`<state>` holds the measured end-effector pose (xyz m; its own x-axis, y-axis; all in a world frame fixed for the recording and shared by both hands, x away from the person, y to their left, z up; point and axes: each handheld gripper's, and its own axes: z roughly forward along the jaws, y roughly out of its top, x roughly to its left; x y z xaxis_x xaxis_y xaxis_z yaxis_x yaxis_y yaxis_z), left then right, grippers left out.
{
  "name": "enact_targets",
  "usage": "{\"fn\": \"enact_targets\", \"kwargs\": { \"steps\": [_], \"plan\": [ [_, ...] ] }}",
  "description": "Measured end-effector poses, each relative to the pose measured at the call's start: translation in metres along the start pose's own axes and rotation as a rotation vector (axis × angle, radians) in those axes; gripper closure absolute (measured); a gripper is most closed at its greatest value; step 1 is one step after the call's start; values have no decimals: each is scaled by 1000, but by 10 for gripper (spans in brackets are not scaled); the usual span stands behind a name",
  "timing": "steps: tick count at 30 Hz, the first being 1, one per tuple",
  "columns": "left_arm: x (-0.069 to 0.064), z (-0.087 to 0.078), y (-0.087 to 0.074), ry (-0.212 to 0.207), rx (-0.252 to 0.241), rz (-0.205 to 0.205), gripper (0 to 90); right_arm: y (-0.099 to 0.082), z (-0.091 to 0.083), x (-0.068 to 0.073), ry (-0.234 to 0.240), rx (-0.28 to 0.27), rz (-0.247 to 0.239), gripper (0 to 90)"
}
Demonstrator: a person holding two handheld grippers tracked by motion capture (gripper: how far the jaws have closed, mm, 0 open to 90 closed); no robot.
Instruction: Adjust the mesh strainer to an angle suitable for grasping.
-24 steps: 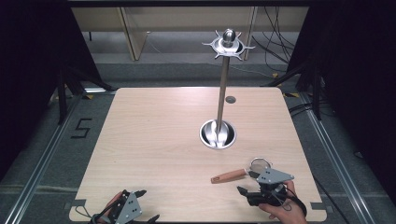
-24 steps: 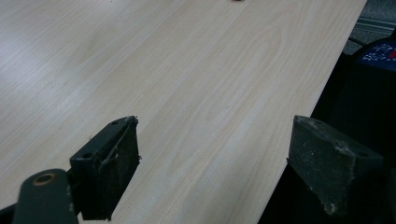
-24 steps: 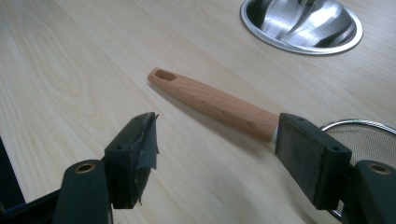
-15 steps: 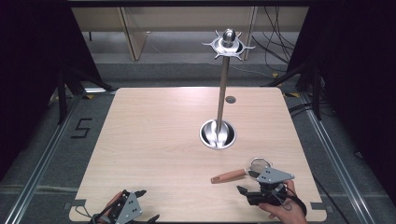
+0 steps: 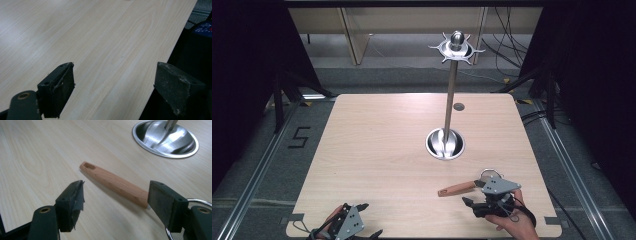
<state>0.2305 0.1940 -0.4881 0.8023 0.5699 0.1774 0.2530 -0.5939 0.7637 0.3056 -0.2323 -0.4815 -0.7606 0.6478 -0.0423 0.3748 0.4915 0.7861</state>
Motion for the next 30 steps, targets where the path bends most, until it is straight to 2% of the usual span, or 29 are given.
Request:
{"fn": "enact_targets", "kwargs": {
  "steps": [9, 11, 15, 18, 19, 23, 24, 26, 30],
  "plan": [
    [-1, 0, 0, 0, 7, -8, 157, 11, 13, 3, 20, 16, -43, 301],
    [-1, 0, 0, 1, 7, -7, 157, 16, 22, 1, 24, 31, -68, 301],
    [-1, 0, 0, 0, 5, -8, 157, 21, 34, -4, 25, 58, -81, 298],
    [0, 0, 0, 9, 13, 3, 157, 23, 38, -6, 28, 80, -64, 294],
    [0, 0, 0, 10, 12, 3, 157, 23, 40, -7, 30, 82, -78, 293],
    [-1, 0, 0, -3, 5, -8, 156, 22, 44, -9, 37, 108, -74, 291],
    [-1, 0, 0, -2, 5, -8, 157, 21, 47, -11, 48, 120, -54, 290],
    [-2, 0, 0, -6, 2, -9, 157, 21, 50, -12, 45, 119, -52, 289],
    [-1, 0, 0, -2, 5, -7, 157, 22, 55, -18, 69, 153, -67, 306]
  ]
}}
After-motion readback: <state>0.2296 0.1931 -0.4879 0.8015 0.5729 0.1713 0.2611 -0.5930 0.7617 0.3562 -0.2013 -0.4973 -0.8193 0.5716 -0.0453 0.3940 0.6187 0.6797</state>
